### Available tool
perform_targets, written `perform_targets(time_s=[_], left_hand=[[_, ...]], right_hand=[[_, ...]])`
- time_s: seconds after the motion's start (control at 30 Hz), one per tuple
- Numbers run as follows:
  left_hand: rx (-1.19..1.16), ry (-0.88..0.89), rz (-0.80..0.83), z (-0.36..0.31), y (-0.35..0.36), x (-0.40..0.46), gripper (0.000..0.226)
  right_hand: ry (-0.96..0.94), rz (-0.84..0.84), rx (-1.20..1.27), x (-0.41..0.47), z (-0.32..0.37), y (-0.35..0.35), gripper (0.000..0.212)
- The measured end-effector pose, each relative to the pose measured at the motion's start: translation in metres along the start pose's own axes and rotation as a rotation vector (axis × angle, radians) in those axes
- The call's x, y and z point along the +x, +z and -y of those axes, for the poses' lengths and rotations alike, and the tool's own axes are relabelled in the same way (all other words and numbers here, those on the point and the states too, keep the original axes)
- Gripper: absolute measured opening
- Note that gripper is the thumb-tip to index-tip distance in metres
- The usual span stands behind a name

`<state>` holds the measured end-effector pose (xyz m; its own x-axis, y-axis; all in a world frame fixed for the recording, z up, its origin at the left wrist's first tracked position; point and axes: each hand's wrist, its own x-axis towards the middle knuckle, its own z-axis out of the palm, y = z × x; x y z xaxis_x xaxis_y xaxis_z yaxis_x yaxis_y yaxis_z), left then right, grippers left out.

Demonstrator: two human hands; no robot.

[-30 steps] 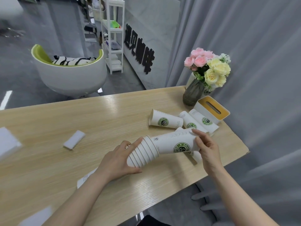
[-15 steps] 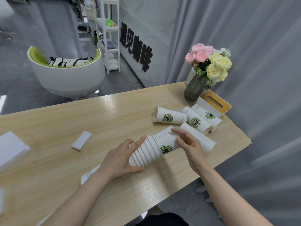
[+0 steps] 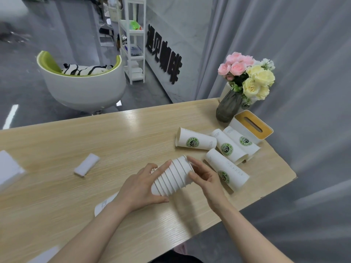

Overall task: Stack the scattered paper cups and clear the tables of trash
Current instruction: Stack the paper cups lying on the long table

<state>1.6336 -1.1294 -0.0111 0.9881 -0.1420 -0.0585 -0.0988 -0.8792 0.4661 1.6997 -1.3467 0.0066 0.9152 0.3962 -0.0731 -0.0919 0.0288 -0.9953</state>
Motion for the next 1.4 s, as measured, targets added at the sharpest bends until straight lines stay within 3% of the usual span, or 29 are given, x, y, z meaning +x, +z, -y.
perform_targets(time_s=[0.23,0.37,1.0,1.4], left_hand=[[-0.024,-0.004,-0.008,-0.013,0.004,0.027,0.111],[-0.043,-0.001,0.0,-0.019,0.008,0.038,0.113],[-0.065,-0.03,0.003,-0.016,0.014,0.044,0.112],[-0.037,-0.071,-0.031,-0.009,0.005,0.038,0.114]], right_hand=[[0.042,-0.694,-0.23,-0.01,-0.016,-0.08,0.04],[0.179,-0.886,-0.25,-0.013,-0.032,-0.111,0.042],[0.24,-0.832,-0.007,-0.001,-0.032,-0.137,0.035],[0.038,-0.453,-0.049,0.034,0.025,-0.14,0.033]])
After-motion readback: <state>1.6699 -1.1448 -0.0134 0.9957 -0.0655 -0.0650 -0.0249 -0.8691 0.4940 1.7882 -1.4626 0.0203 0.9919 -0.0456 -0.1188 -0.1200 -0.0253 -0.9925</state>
